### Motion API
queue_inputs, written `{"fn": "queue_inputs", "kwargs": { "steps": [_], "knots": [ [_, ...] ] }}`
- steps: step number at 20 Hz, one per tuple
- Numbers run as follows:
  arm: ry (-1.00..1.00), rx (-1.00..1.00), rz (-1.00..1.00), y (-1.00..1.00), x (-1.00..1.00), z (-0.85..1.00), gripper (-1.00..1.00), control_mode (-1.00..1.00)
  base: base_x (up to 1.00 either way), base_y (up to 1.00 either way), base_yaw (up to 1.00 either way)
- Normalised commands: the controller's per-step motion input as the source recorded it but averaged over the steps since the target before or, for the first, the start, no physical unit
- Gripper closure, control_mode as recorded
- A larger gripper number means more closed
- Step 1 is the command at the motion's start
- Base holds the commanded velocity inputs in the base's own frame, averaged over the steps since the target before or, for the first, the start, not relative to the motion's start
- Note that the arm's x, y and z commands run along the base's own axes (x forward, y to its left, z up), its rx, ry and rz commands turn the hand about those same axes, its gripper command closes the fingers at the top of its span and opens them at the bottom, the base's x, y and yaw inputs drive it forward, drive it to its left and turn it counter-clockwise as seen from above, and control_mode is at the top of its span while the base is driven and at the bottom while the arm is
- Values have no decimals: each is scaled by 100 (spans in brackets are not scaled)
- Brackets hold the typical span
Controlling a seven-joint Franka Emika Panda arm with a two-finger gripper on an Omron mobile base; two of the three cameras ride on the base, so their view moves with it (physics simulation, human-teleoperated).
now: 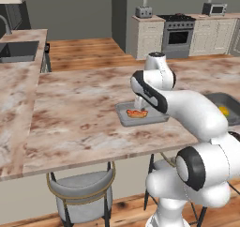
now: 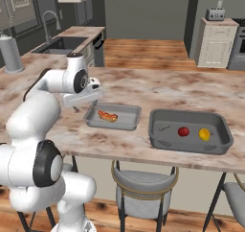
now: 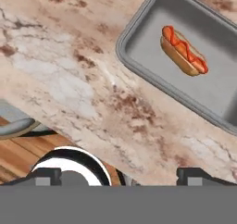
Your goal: Place the cold items (mango and tomato) from the fridge in one tupperware on the dining counter. Place the warm items (kebab skewer and hot dog) in the stove area in another tupperware.
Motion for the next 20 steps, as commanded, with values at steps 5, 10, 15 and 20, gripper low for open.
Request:
{"fn": "queue_inputs", "kwargs": {
  "steps": [5, 10, 15, 20],
  "knots": [
    [9, 9, -61, -10, -82, 30, -100, -100, 0, 0, 0],
    [6, -1, -53, 0, -98, -19, -100, -100, 0, 0, 0],
    [2, 0, -18, -25, -25, -49, -100, -100, 0, 0, 0],
    [0, 0, -1, 0, -6, 0, -100, -100, 0, 0, 0]
  ]
}}
